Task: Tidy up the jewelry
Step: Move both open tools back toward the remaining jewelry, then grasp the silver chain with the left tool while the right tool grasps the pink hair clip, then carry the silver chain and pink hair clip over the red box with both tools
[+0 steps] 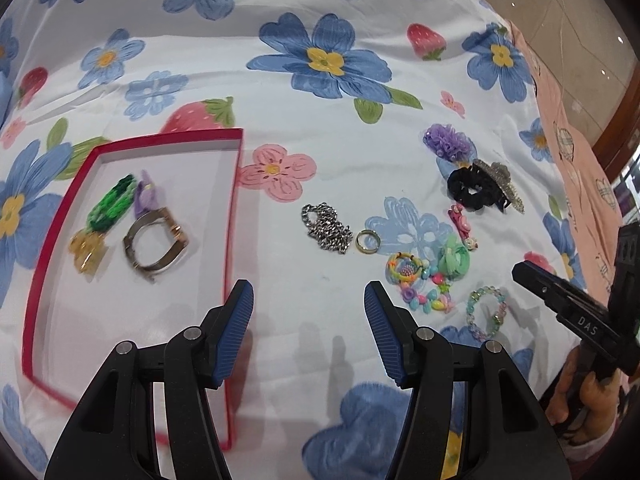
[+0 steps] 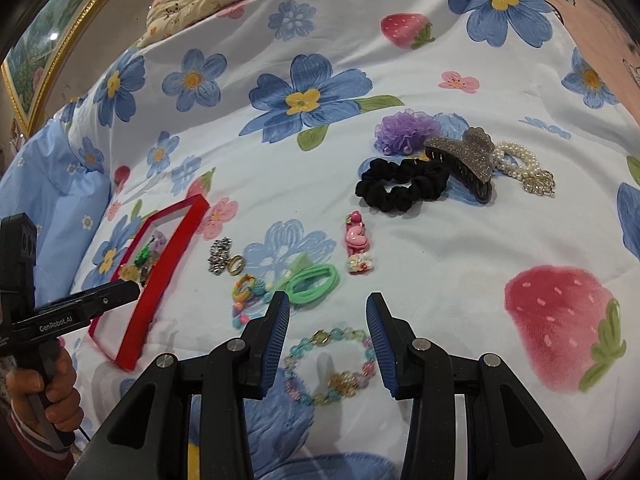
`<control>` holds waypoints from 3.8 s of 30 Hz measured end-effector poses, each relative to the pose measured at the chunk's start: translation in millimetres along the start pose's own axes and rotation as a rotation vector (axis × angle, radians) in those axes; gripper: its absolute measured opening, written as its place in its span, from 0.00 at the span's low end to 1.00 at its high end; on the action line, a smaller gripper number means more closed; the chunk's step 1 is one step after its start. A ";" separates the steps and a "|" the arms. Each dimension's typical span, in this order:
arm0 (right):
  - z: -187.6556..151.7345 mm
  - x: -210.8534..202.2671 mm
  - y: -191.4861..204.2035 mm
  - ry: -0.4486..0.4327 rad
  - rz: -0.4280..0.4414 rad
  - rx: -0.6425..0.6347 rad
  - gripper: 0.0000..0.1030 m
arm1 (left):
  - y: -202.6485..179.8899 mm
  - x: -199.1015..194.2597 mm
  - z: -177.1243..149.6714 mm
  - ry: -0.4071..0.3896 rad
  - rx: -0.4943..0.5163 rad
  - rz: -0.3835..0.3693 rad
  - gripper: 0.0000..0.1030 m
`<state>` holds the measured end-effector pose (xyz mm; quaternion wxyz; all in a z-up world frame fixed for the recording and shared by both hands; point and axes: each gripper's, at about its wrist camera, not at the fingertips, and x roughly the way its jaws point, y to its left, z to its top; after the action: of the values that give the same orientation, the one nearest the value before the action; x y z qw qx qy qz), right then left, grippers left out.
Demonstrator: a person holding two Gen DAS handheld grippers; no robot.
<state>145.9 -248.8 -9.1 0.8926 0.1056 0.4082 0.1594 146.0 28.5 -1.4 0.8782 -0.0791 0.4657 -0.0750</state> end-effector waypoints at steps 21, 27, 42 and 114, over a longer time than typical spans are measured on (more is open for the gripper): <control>30.7 66.1 -18.9 0.076 -0.079 -0.001 0.41 | -19.5 96.3 38.3 0.139 0.101 0.038 0.37; 33.3 81.1 -17.1 0.086 -0.101 -0.017 0.41 | -26.9 105.7 38.0 0.133 0.131 0.033 0.35; 35.4 72.0 -3.0 0.049 -0.104 -0.067 0.19 | -30.7 74.4 34.1 0.047 0.141 -0.059 0.09; -11.7 139.1 265.9 0.265 0.272 -0.414 0.19 | 180.2 -30.4 -29.6 -0.095 -0.250 0.061 0.09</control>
<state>169.9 49.9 -28.6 0.8045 -0.0472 0.4623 0.3700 115.0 208.7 -30.9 0.8843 -0.1773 0.4316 0.0144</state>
